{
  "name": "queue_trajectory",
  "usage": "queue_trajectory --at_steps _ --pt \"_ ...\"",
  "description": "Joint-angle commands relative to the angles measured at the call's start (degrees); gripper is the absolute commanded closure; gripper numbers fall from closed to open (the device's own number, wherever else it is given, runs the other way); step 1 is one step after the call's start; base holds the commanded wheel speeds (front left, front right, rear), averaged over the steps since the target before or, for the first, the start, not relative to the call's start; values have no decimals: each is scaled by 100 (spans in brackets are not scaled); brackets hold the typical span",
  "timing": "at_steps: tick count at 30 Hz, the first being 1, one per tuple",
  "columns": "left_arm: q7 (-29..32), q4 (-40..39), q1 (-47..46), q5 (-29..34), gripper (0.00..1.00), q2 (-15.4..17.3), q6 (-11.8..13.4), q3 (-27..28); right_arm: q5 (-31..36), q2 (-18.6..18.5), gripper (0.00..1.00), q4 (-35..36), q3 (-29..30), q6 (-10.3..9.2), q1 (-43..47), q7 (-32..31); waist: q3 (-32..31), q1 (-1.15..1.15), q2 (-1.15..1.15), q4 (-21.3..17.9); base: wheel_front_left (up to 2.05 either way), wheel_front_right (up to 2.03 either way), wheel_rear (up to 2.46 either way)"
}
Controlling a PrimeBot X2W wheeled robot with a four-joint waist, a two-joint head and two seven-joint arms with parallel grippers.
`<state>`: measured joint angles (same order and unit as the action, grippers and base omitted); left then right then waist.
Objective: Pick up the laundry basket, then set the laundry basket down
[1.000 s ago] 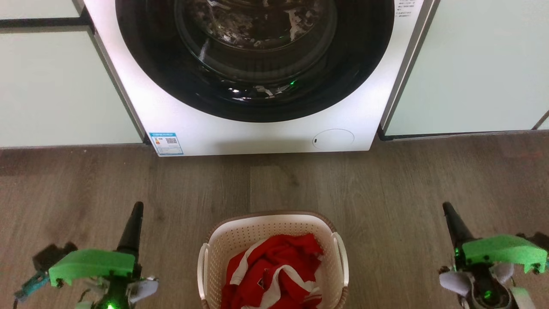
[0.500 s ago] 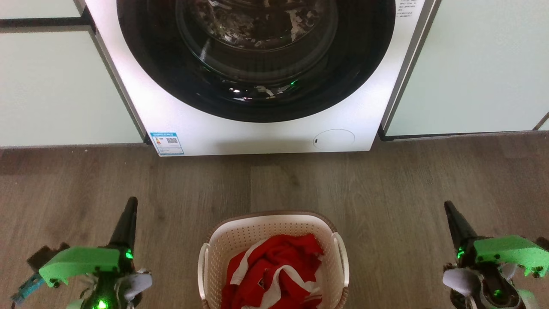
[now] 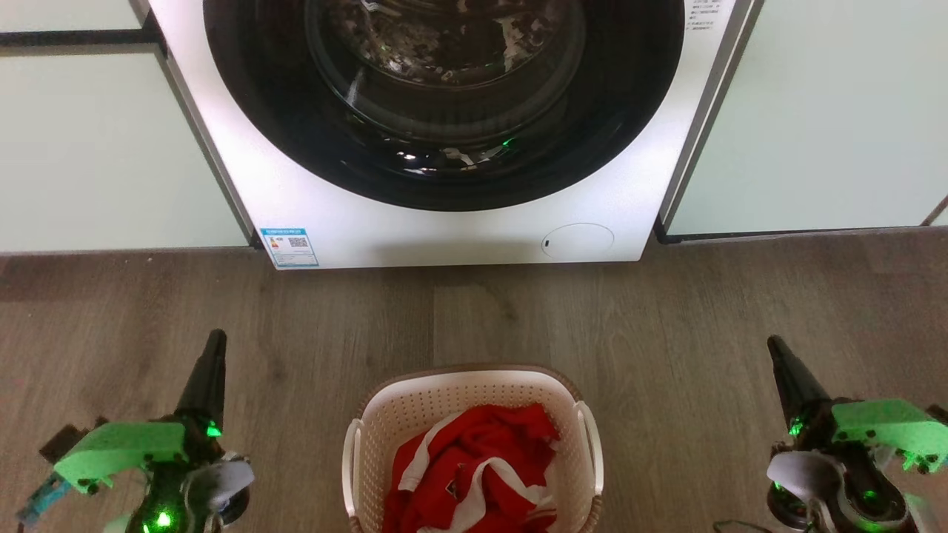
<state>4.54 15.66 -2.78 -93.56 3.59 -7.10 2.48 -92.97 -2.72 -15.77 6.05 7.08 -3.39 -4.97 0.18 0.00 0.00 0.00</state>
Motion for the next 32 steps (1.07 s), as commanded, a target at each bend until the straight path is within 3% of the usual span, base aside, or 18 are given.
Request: queue_trajectory --at_steps 1,32 --pt "38 -170 -325 -23 100 70 -38 210 -30 -113 100 182 -86 41 -267 -44 0 0 0 0 0 0 0" --pt "88 -167 -330 28 100 26 -38 271 8 -81 100 180 -41 41 -271 -81 0 0 0 0 0 0 0"
